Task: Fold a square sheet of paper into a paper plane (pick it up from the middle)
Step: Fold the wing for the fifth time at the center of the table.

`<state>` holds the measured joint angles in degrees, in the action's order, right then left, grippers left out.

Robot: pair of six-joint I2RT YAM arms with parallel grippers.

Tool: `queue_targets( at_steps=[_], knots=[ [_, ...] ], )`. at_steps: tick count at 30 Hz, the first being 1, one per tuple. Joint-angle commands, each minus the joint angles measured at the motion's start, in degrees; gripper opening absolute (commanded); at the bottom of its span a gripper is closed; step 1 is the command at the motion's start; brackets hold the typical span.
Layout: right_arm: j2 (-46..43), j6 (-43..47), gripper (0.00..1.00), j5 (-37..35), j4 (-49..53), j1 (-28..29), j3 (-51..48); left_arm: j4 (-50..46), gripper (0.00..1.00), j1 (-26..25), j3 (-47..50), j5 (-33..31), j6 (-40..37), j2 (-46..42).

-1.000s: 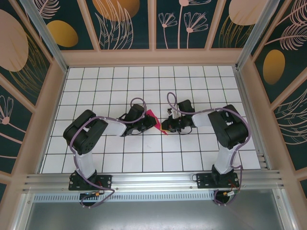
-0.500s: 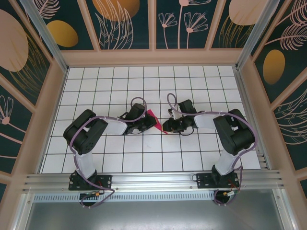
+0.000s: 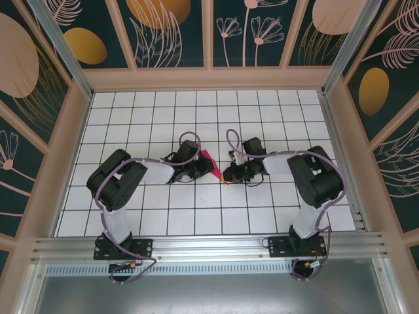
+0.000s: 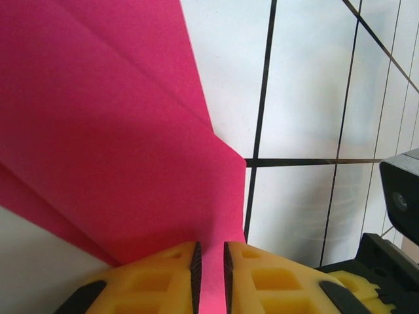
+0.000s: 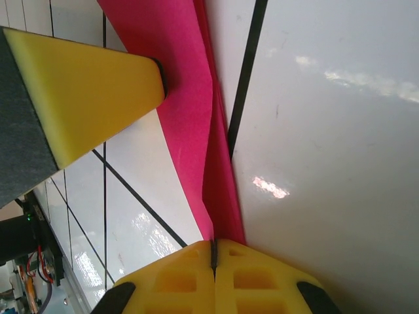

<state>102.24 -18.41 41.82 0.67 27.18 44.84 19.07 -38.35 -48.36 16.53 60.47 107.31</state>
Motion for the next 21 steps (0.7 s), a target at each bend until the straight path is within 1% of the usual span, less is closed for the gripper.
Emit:
queue_targets(
  at_steps=[1,4,7,15,21],
  knots=[
    [2.0,-0.5,0.00,-0.9,1.7,-1.0,-1.4,-1.9,0.24,0.4,0.1,-2.7,-4.1,0.9],
    [2.1,-0.9,0.00,0.4,1.2,-1.3,-1.3,4.4,0.29,0.2,1.5,1.5,-5.4,-2.1],
    [2.0,-1.8,0.00,2.3,0.4,-1.5,-1.3,7.8,0.30,-0.5,3.1,3.1,-5.3,-3.6],
    [2.1,-6.2,0.00,8.4,-2.6,-1.6,-1.3,15.8,0.27,-1.8,7.1,4.7,-2.5,-1.9],
    [2.3,-7.8,0.00,10.1,-2.8,-1.8,-1.0,15.5,0.25,-2.1,7.0,4.4,-2.7,-0.5]
  ],
)
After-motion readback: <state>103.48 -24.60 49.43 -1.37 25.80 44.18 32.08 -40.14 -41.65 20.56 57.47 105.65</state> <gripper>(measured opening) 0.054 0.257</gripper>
